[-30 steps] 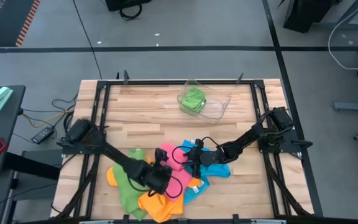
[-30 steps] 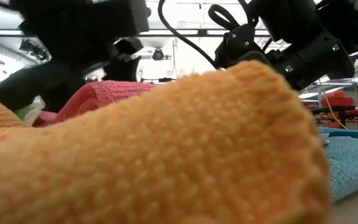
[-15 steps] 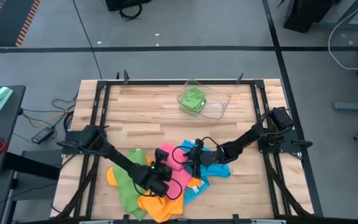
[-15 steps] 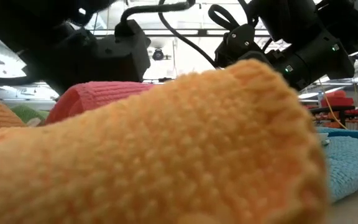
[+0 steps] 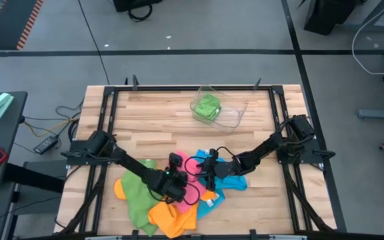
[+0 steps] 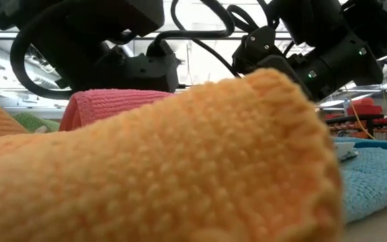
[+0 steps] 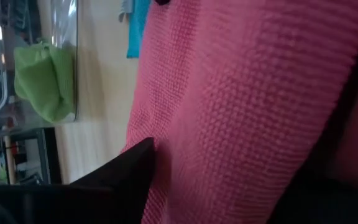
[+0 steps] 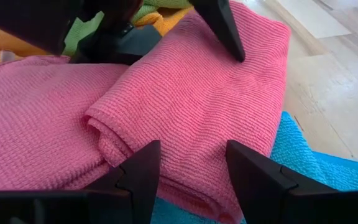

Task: Fold microfiber towels
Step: Stack the top pink towel on top of the green towel

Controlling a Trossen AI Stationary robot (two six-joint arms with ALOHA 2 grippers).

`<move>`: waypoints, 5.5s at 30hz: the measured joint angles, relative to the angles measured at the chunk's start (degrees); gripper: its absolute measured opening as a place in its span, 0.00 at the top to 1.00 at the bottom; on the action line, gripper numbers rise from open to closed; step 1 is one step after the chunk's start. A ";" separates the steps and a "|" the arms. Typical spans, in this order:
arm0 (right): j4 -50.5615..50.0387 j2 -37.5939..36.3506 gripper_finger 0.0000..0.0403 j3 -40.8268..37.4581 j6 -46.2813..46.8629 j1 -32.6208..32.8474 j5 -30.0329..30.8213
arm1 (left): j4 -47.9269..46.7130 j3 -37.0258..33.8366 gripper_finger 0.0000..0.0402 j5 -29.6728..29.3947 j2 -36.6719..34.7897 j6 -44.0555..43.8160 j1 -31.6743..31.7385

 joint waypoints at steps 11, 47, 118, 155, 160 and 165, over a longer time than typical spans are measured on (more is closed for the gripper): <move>-0.01 -0.03 0.52 0.00 -0.17 0.00 -0.19 | 0.80 -0.14 0.75 1.83 -0.59 1.76 0.03; -31.14 -28.02 0.52 -0.04 -6.22 0.04 9.00 | -0.12 0.15 0.94 9.53 -13.91 16.33 9.41; -21.03 -14.93 0.29 7.98 -6.47 -2.81 -4.15 | -11.91 12.79 0.94 56.40 -15.10 -24.02 19.74; -44.52 -26.66 0.95 7.91 -14.58 -14.38 -23.57 | -9.10 12.42 0.47 48.15 -20.55 -2.48 19.54; -50.31 -29.42 0.95 8.40 -15.61 -21.00 -30.43 | -5.00 6.50 0.51 43.79 -23.77 3.03 18.42; -59.61 -26.40 0.95 15.38 -20.20 -27.22 -33.37 | -0.09 0.01 0.55 43.50 -24.98 3.57 19.24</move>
